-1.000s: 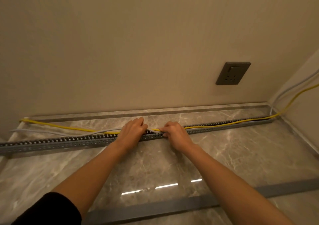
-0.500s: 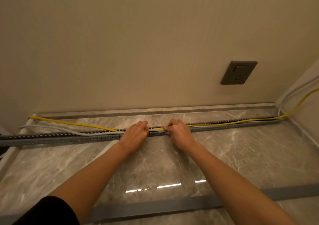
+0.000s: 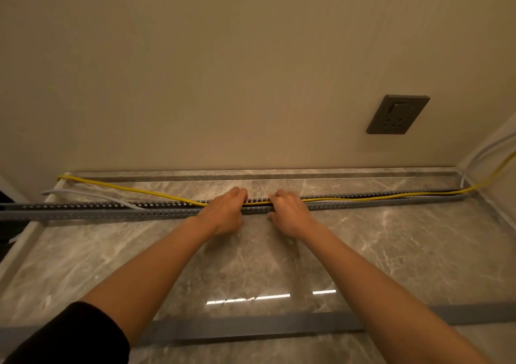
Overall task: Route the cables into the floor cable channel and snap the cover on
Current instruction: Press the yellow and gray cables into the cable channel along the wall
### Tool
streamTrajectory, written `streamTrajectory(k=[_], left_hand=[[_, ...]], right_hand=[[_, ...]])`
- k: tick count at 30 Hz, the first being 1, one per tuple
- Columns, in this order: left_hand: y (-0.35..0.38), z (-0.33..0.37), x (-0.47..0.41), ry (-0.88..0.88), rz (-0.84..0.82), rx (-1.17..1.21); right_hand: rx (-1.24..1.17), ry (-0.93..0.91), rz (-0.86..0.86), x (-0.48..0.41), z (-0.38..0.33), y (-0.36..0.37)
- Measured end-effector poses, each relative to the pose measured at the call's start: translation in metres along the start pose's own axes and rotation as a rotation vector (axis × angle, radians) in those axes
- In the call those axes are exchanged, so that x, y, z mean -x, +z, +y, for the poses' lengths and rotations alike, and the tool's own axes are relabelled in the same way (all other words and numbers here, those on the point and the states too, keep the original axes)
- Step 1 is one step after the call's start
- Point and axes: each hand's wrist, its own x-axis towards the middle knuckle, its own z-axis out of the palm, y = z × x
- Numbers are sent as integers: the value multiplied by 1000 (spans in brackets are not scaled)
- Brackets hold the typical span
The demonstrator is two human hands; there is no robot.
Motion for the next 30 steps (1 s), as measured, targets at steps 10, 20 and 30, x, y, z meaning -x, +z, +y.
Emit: streamTrajectory(k=[10, 20, 30], left_hand=[[-22, -44, -3, -304, 91, 55], [-36, -89, 3, -398, -114, -87], [-33, -96, 16, -202, 223, 91]], right_hand=[[-52, -147, -29, -12, -55, 7], [-80, -152, -55, -32, -94, 14], [-59, -120, -66, -41, -83, 4]])
